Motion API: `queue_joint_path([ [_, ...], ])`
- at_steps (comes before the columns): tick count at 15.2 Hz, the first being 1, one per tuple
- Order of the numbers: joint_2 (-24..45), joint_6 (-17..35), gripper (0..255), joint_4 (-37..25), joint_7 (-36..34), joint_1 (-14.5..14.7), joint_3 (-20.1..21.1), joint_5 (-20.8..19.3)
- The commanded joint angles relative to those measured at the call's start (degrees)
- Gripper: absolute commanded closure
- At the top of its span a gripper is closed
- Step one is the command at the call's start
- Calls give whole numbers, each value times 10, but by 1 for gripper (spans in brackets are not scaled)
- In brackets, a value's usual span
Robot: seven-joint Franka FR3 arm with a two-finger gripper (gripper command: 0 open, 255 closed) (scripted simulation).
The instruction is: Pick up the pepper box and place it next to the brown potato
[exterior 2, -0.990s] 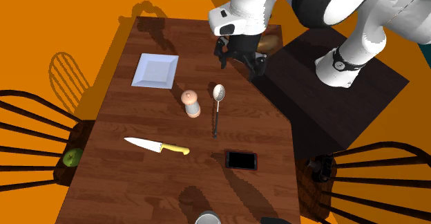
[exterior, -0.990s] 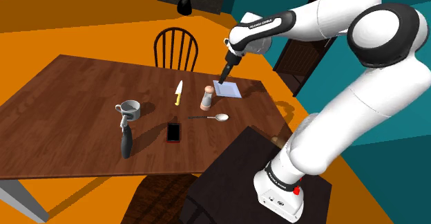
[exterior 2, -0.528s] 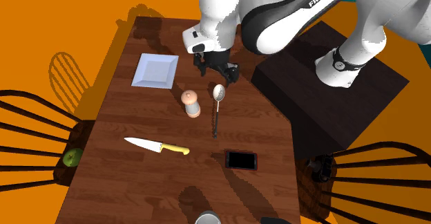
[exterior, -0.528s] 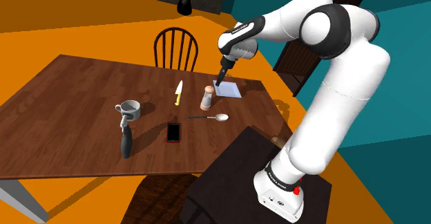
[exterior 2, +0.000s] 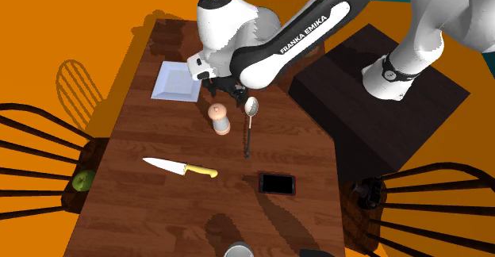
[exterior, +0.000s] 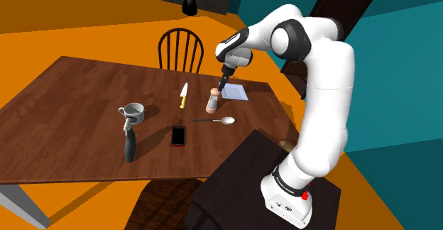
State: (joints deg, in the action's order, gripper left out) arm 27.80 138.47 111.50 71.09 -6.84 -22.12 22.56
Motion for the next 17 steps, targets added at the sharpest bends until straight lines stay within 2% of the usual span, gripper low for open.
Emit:
queue_joint_path([
  [1,50,-4,0,-51,20,-20,10,11],
  [3,80,-7,0,-82,29,-32,17,15],
  [10,126,26,0,-94,41,-43,34,35],
  [17,126,26,0,-94,41,-43,34,35],
])
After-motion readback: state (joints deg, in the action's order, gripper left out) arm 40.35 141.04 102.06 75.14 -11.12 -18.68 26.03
